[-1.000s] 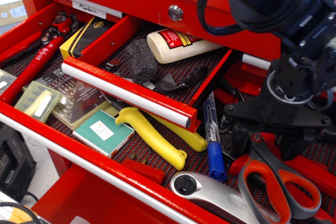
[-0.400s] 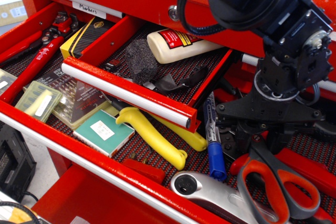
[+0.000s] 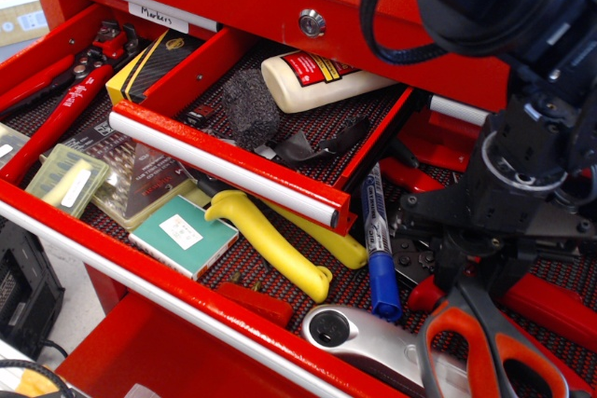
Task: Pick up scissors and put into drawer
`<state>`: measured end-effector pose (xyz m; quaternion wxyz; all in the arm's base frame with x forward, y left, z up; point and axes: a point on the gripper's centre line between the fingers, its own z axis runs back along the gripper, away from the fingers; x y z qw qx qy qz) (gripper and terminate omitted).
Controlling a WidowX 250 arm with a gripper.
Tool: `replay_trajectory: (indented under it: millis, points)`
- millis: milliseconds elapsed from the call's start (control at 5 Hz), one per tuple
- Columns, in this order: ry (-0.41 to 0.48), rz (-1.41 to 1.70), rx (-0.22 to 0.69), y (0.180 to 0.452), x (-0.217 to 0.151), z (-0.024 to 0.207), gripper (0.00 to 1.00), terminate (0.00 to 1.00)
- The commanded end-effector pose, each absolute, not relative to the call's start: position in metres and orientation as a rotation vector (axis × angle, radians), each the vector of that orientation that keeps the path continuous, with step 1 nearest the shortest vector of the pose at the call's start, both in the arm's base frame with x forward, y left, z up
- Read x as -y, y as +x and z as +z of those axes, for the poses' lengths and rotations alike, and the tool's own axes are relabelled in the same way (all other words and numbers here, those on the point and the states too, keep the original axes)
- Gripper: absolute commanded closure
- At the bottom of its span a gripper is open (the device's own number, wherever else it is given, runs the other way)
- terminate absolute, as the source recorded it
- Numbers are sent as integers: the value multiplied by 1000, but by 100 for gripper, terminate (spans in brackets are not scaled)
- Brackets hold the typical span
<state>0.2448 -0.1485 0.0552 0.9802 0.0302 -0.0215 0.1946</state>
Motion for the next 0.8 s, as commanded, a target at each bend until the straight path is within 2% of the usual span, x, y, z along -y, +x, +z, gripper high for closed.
replay_trajectory:
  millis: [0, 200, 400, 600]
  points:
    - [30, 420, -44, 254, 158, 110, 100, 0]
    - [52, 480, -102, 240, 157, 137, 100, 0]
    - [130, 554, -110, 221, 151, 157, 100, 0]
    - [235, 687, -76, 212, 136, 177, 100, 0]
